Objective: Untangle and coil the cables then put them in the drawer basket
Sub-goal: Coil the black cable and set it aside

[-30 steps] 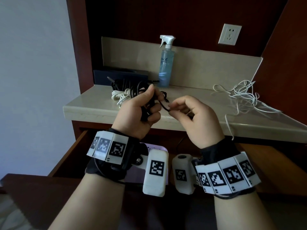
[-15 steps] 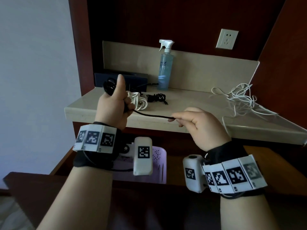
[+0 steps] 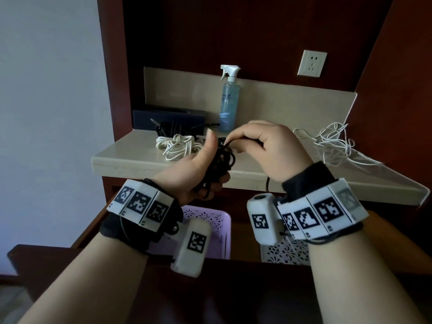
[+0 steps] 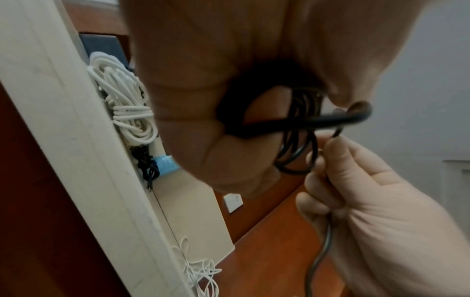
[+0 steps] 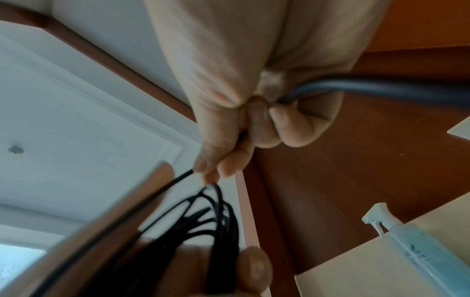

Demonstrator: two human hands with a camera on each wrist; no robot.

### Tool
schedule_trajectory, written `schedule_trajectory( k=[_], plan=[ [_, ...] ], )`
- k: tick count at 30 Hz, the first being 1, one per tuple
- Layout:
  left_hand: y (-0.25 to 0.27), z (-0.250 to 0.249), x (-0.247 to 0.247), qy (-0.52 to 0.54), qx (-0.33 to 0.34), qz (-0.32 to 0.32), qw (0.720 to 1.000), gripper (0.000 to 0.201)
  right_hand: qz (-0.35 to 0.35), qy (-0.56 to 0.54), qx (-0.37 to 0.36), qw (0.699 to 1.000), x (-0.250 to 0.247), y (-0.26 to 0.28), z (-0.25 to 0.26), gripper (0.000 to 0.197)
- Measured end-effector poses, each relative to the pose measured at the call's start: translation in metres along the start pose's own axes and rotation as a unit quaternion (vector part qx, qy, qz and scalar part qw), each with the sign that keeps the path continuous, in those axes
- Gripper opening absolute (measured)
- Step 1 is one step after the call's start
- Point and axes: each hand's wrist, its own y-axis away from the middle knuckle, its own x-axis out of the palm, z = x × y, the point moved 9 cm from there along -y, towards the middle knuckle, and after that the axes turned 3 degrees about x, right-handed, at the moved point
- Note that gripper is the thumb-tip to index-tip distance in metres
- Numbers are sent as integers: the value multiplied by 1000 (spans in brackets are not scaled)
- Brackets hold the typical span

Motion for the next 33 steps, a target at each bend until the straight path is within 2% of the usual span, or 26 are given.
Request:
schedule_trajectory(
  k=[3,5,6,8,12,15,17,19,22,24,26,29,33],
  plan=[
    [6,-5,13,-49,-5,82,995,54,43,-3,14,999,1,-7,-4,9],
    [5,-7,15,-143,-23,95,985,28,77,2,33,996,4,-10,-10,10],
    [2,-7,11,-177,-32,79,980,19,94,8,39,995,5,-12,-12,10],
    [-6,-7,4,-195,-39,37,979,14,130,34,51,990,8,-14,-18,12],
    [-15,-6,-18,-127,-54,-57,989,6,220,113,105,963,12,-5,-42,15],
    [-20,-3,-25,-190,-70,-59,977,17,259,125,141,947,15,6,-59,12],
    [-23,0,-18,-226,-78,-23,971,22,255,159,146,943,15,9,-67,13],
    [-25,6,-12,-255,-98,14,962,21,201,176,148,952,5,5,-73,15],
    [-26,18,-11,-307,-138,69,939,28,102,113,160,975,-13,-2,-78,20],
    [-25,22,-9,-313,-152,88,933,29,75,91,162,980,-17,-4,-79,22],
    [-24,21,-7,-308,-150,94,935,26,80,94,158,980,-15,-2,-81,22],
    [-24,16,-5,-253,-131,90,954,19,125,95,163,974,-9,5,-88,22],
    [-24,8,-3,-196,-109,102,969,26,162,70,182,967,3,15,-100,24]
  ],
)
